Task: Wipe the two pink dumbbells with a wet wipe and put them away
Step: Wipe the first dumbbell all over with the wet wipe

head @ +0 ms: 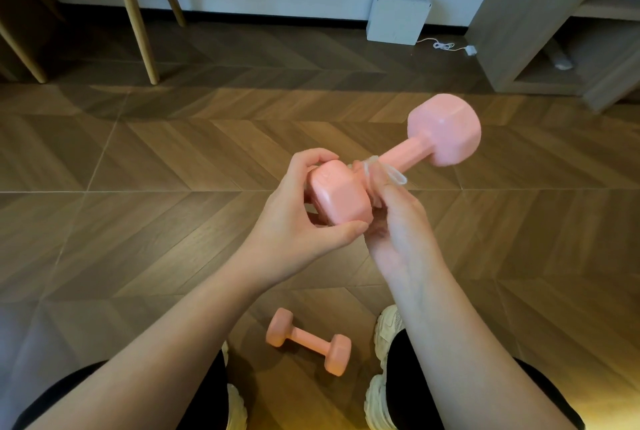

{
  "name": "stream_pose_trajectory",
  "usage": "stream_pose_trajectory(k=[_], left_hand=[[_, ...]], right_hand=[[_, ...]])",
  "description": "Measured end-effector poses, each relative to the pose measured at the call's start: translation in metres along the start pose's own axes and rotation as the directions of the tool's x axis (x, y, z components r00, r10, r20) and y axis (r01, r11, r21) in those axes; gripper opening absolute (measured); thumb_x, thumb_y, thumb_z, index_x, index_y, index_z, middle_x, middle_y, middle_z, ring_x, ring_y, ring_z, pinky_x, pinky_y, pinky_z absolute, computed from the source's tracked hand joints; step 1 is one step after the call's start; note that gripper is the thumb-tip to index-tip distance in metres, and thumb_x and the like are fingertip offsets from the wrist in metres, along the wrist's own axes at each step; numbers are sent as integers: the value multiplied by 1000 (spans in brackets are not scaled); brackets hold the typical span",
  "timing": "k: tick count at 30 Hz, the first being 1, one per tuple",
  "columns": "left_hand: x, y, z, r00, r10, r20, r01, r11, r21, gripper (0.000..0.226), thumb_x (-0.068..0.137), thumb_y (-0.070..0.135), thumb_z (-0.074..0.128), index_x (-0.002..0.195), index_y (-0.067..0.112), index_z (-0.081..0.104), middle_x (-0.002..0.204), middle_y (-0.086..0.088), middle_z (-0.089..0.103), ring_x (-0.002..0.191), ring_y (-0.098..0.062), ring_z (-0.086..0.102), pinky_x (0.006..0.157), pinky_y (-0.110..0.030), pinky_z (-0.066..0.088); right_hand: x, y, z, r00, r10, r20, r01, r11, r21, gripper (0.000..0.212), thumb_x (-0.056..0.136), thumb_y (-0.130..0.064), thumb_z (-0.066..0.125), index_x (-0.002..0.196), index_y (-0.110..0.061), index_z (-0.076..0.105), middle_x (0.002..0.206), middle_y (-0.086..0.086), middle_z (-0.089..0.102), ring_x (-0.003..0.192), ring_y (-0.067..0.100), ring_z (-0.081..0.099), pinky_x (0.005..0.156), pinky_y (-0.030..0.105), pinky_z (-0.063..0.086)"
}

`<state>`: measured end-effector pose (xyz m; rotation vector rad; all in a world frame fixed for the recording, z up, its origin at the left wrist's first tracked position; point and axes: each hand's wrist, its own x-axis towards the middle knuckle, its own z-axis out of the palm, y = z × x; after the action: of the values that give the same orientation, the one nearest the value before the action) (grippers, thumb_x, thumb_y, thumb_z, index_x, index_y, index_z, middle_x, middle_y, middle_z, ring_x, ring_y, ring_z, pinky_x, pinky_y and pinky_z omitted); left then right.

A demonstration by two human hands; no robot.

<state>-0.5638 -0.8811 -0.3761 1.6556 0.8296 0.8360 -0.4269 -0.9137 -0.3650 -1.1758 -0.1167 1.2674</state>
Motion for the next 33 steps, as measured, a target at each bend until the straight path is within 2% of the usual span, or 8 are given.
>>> stream_pose_trajectory(k=[3, 8, 11, 13, 19, 23, 28, 33], left_hand=[[-1, 0, -6, 998, 65, 25, -67, 996, 64, 72, 68, 26, 84, 124, 40, 39, 116, 23, 51, 111, -11, 57, 79, -24, 56], [-6, -4, -10, 991, 116, 67, -125, 981, 150, 75, 68, 30, 84, 127, 34, 38, 125, 14, 48, 117, -13, 53, 84, -24, 54], [-6, -7, -8, 989, 132, 63, -140, 977, 161, 73, 69, 34, 81, 127, 37, 38, 125, 12, 48, 115, -14, 53, 83, -20, 53], [-7, -9, -3, 993, 106, 58, -114, 983, 146, 72, 69, 37, 79, 129, 34, 40, 123, 10, 49, 112, -12, 53, 81, -17, 51], [-4, -6, 2, 999, 8, 44, -6, 999, -36, 69, 79, 14, 81, 130, 25, 37, 118, 13, 48, 103, -2, 57, 75, -19, 52], [-3, -5, 3, 994, -85, 72, 91, 992, -92, 69, 77, 25, 78, 131, 25, 35, 115, 9, 48, 93, 6, 56, 73, -19, 51], [-6, -10, 1, 976, -146, 164, 167, 978, -125, 71, 68, 49, 71, 128, 33, 37, 115, 5, 47, 91, 6, 53, 77, -23, 52], [-9, -8, 1, 972, -117, 202, 136, 987, -82, 72, 69, 49, 71, 129, 31, 35, 114, 5, 44, 90, 8, 50, 76, -18, 49]], right_hand=[[6, -18, -8, 998, -34, -57, 34, 999, 4, 16, 87, -26, 69, 101, -20, 72, 100, 1, 76, 104, 18, 67, 104, 46, 46], [8, -32, -17, 997, -38, -64, 46, 991, 129, 32, 82, -26, 71, 112, -22, 65, 102, 4, 76, 111, 24, 65, 100, 46, 48], [5, -23, -15, 998, -60, -15, 61, 996, 59, 46, 76, -38, 71, 118, -19, 65, 110, 2, 72, 116, 23, 61, 103, 46, 46], [3, -14, -13, 998, -63, 7, 63, 998, -10, 39, 81, -39, 69, 113, -18, 67, 113, 2, 70, 117, 23, 59, 108, 49, 41], [-4, 7, -1, 995, 19, 99, -11, 996, -87, 41, 65, -32, 75, 102, -15, 74, 100, 3, 76, 94, 15, 71, 80, 32, 57], [0, 0, -3, 996, 18, 89, -14, 999, -43, 53, 63, -28, 76, 111, -7, 71, 102, 5, 75, 94, 16, 70, 77, 30, 57], [8, -28, -17, 996, -63, 62, 62, 998, 24, 22, 70, -31, 72, 89, -21, 77, 96, 0, 76, 107, 20, 65, 106, 47, 44], [8, -31, -22, 991, -110, 75, 101, 989, 109, 29, 73, -34, 69, 98, -20, 68, 90, -3, 74, 100, 16, 64, 103, 45, 44]])
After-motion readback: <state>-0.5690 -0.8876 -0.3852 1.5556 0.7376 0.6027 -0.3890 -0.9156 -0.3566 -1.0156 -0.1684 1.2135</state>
